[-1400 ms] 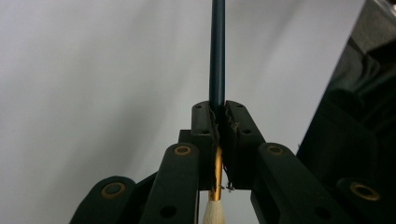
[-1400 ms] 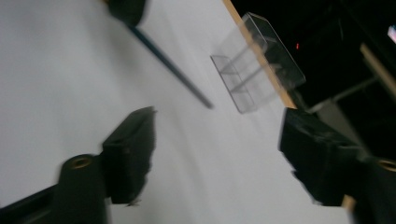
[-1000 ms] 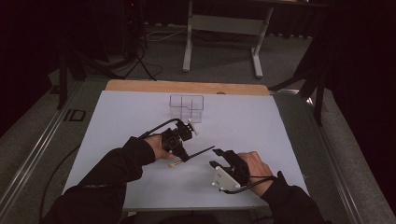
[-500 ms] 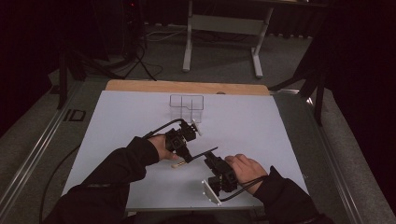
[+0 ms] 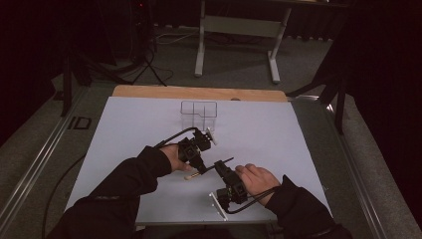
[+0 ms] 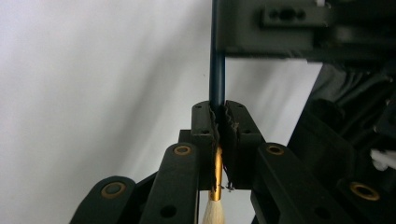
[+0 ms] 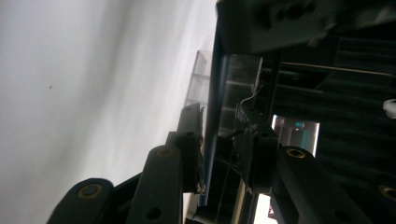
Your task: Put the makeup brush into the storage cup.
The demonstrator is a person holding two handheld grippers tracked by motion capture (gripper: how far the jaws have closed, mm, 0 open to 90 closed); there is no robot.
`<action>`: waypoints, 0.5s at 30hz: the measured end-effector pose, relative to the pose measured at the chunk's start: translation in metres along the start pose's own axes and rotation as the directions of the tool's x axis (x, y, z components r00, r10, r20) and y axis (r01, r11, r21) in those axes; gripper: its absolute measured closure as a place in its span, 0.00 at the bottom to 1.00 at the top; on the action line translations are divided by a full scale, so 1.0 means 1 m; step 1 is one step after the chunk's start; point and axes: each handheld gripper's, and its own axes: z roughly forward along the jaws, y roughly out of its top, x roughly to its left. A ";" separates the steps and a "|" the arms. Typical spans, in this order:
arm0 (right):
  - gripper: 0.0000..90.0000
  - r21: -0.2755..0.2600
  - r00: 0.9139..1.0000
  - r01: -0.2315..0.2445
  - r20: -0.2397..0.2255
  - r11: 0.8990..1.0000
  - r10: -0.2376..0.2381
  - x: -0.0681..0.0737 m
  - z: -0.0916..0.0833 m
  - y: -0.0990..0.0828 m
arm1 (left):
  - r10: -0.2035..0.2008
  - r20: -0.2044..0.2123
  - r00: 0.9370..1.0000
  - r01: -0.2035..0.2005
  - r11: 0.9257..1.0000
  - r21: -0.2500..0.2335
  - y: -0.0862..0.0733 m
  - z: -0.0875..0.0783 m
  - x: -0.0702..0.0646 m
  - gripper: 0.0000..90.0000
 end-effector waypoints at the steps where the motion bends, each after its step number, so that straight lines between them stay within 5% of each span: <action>1: 0.80 0.014 1.000 -0.008 -0.001 1.000 0.008 0.002 0.000 -0.001 | -0.001 0.002 1.000 0.001 1.000 0.004 0.000 0.000 0.000 0.93; 15: 0.83 -0.024 1.000 0.028 0.013 0.999 -0.027 0.000 0.002 0.013 | 0.001 0.001 1.000 -0.001 1.000 -0.012 0.005 -0.002 -0.002 0.93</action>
